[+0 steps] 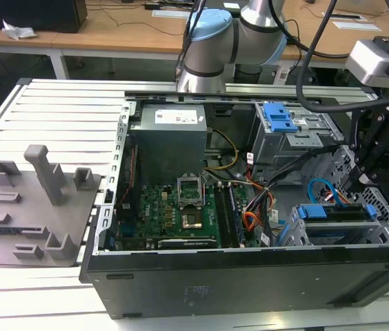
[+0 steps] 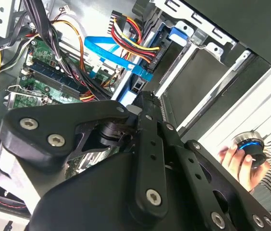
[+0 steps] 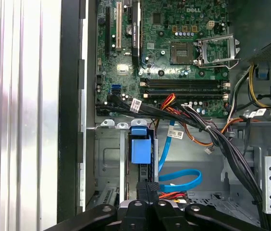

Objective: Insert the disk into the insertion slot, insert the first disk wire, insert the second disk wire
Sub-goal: 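Insert the second disk wire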

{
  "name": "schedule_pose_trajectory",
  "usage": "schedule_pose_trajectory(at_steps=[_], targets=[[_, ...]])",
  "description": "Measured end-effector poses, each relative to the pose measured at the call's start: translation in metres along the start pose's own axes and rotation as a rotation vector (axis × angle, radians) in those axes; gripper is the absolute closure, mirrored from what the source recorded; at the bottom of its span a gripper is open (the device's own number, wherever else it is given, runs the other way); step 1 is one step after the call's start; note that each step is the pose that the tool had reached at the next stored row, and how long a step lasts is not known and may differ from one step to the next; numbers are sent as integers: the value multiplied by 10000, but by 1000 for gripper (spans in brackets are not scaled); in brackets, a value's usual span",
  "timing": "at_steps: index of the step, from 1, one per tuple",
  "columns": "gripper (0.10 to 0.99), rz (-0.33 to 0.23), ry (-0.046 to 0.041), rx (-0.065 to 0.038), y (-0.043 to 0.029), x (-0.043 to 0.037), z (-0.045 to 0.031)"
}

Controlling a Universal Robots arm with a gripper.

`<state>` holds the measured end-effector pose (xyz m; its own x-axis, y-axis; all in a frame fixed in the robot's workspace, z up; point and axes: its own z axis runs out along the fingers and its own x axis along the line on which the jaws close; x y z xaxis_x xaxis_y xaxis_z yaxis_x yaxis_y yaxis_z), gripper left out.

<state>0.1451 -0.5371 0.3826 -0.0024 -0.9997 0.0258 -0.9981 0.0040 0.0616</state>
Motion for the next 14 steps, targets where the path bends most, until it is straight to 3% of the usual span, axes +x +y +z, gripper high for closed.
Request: schedule_pose_trajectory(at_steps=[4,10,14], targets=[[980,-1,1,0,36,-1,2],[980,0,-4,0,207,0,36],[980,0,0,0,244,-2,75]])
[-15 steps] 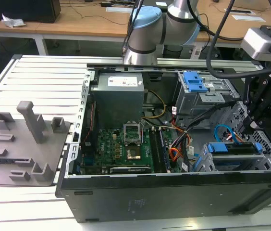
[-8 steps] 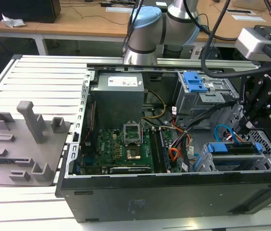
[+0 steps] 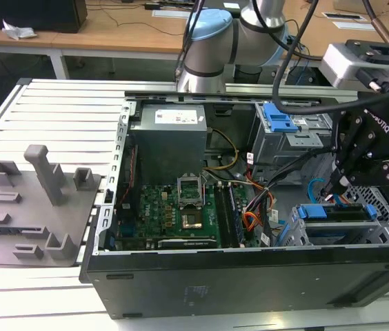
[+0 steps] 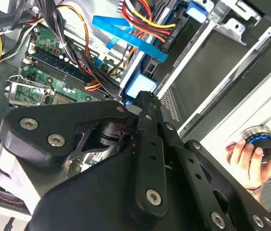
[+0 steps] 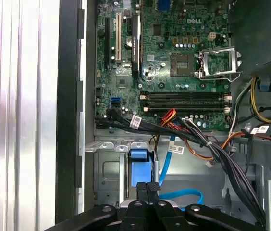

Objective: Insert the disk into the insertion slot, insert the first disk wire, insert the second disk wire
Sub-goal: 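Insert the second disk wire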

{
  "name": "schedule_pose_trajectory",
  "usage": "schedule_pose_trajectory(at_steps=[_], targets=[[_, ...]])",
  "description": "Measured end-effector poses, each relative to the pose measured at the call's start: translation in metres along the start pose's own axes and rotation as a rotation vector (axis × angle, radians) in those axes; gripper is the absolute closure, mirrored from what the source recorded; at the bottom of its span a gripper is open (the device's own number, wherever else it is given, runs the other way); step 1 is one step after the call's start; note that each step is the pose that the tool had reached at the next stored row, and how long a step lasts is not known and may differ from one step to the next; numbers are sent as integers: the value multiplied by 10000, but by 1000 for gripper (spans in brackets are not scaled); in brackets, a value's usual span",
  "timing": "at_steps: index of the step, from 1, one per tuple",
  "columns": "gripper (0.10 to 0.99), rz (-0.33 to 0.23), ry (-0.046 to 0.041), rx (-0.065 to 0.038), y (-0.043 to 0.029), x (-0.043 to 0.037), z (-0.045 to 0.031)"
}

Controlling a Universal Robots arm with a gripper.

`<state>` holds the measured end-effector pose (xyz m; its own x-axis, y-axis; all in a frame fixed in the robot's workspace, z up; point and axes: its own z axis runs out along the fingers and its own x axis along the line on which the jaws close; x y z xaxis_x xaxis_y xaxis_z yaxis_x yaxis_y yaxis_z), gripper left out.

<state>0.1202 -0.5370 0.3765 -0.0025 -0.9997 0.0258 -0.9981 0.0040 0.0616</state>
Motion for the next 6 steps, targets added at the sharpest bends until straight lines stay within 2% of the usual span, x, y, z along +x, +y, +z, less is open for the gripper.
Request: schedule_pose_trajectory(at_steps=[6], targets=[[980,0,-1,0,1,0,8]])
